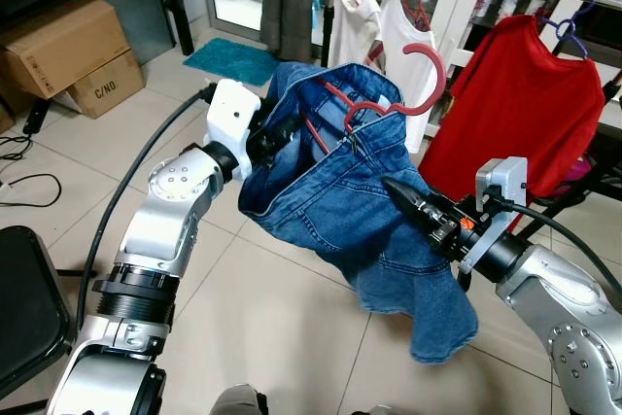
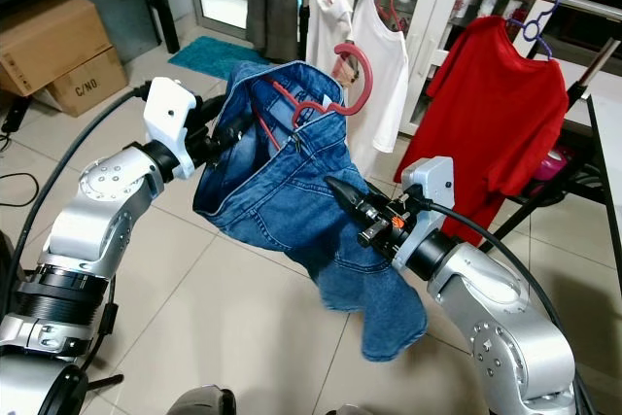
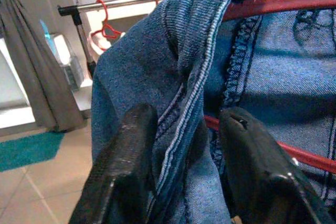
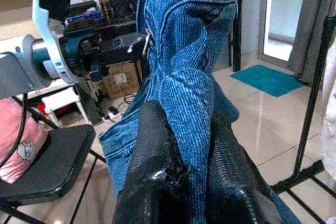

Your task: Hang hanger

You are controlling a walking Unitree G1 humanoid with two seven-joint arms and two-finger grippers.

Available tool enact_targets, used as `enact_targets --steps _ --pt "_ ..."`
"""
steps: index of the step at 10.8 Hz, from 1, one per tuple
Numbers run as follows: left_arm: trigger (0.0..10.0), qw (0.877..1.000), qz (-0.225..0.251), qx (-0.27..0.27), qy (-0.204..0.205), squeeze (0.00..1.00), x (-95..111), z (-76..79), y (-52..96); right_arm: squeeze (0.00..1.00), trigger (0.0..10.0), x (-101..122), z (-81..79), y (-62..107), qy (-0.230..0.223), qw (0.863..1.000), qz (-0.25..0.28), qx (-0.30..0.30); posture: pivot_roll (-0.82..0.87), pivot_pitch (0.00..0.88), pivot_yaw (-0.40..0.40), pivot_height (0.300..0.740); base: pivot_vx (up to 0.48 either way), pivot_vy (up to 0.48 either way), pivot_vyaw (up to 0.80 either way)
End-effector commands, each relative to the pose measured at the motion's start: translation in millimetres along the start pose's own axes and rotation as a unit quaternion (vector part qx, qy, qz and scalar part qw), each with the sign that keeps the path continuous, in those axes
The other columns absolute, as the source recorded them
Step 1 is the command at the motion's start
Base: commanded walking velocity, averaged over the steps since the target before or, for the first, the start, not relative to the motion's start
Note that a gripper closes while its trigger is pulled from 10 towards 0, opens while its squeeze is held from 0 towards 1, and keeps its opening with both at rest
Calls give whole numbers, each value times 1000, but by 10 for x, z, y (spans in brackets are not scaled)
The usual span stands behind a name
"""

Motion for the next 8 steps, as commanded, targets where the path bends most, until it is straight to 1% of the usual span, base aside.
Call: enact_targets --steps 1,2,3,4,8 --pt "0 1000 17 -7 -15 0 66 49 -10 0 0 110 -35 31 15 1000 19 8 30 61 -3 740 0 0 0" --pt "0 1000 23 -5 -20 0 64 72 -6 0 0 110 -39 20 15 1000 18 11 33 62 -5 740 0 0 0" --pt "0 1000 22 -6 -3 0 69 70 7 0 0 107 -46 10 14 1000 18 14 38 61 -8 740 0 0 0" --pt "0 1000 19 -8 2 0 70 70 18 0 0 104 -49 4 14 1000 17 15 38 61 -9 740 0 0 0" --pt "0 1000 10 -26 -9 0 52 105 29 0 0 101 -48 -10 17 1000 17 18 35 55 2 740 0 0 0"
Point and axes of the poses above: a point about 5 cm out from each wrist's last joint towards the gripper, its own y axis pointing back from the gripper into the wrist, its own x axis along the axis of the wrist's last joint, z = x × y, the point moved 2 cm from there along -y, pointing out of the wrist towards the gripper, and after that the axes turned 8 degrees about y, right-handed, at the moved point
